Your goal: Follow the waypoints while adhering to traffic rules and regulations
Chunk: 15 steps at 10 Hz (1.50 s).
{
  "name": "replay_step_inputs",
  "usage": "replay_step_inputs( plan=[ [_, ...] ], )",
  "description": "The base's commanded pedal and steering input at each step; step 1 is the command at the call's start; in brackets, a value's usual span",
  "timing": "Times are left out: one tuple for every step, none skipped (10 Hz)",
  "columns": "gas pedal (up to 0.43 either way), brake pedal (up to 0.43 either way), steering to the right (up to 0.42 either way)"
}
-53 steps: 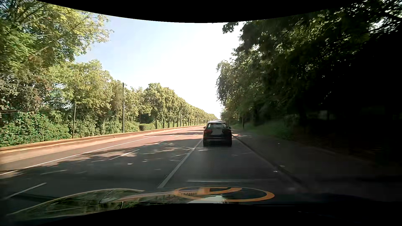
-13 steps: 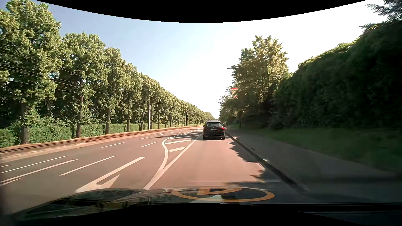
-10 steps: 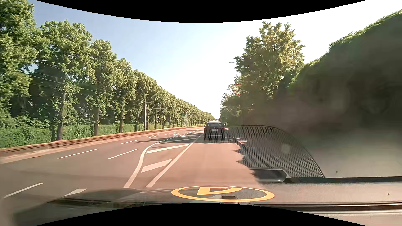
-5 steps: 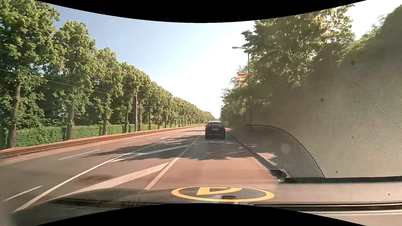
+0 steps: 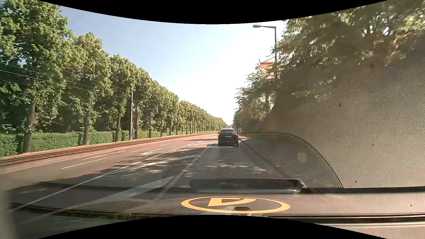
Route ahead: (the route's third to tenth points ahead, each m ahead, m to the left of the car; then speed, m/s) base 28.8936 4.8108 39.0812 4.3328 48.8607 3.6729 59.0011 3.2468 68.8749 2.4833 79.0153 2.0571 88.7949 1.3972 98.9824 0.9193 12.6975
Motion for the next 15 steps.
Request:
replay_step_inputs(
  plan=[
    [0.26,0.0,-0.001],
    [0.26,0.0,-0.001],
    [0.26,0.0,-0.001],
    [0.26,0.0,-0.001],
    [0.248,0.0,-0.001],
    [0.248,0.0,-0.001],
    [0.248,0.0,-0.001],
    [0.248,0.0,-0.001],
    [0.248,0.0,-0.001],
    [0.248,0.0,-0.001],
    [0.248,0.0,-0.001],
    [0.248,0.0,0.0],
    [0.248,0.0,0.002],
    [0.248,0.0,0.003],
    [0.248,0.0,0.003]
  ],
)
